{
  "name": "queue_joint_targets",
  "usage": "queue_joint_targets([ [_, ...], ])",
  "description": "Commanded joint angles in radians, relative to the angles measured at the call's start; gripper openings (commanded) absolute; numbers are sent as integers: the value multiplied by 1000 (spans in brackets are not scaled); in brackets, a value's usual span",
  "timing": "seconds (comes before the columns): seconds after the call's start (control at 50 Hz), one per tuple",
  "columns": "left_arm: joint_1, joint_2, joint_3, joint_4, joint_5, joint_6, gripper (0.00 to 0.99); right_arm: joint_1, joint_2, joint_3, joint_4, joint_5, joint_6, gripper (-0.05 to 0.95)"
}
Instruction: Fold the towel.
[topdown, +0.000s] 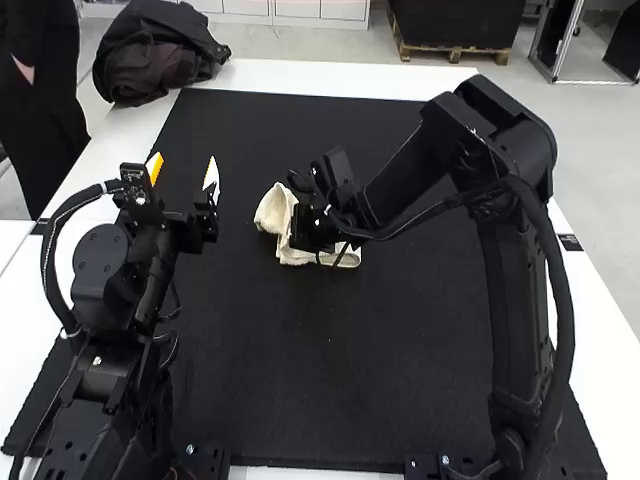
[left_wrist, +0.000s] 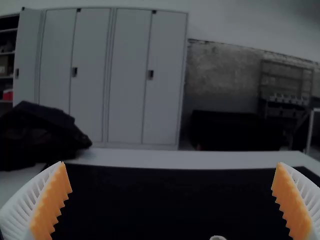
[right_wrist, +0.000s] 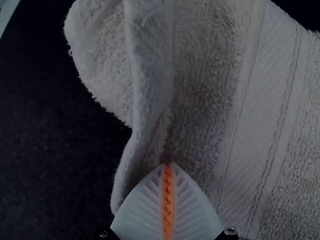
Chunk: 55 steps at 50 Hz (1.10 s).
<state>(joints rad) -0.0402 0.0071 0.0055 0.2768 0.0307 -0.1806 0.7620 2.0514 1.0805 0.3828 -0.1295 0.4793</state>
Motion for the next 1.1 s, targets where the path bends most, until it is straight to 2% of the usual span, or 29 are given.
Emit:
queue_joint_targets([
  [0.0, -9, -12, 17, 4, 11, 0, 944, 26, -5, 35, 4, 13, -2, -5],
  [0.7, -3, -10, 16, -1, 11, 0, 944, 43, 61, 101, 2, 13, -16, -5],
  [1.08, 0, -10, 14, -2, 11, 0, 944, 43, 116, 182, -12, 13, -45, -5],
])
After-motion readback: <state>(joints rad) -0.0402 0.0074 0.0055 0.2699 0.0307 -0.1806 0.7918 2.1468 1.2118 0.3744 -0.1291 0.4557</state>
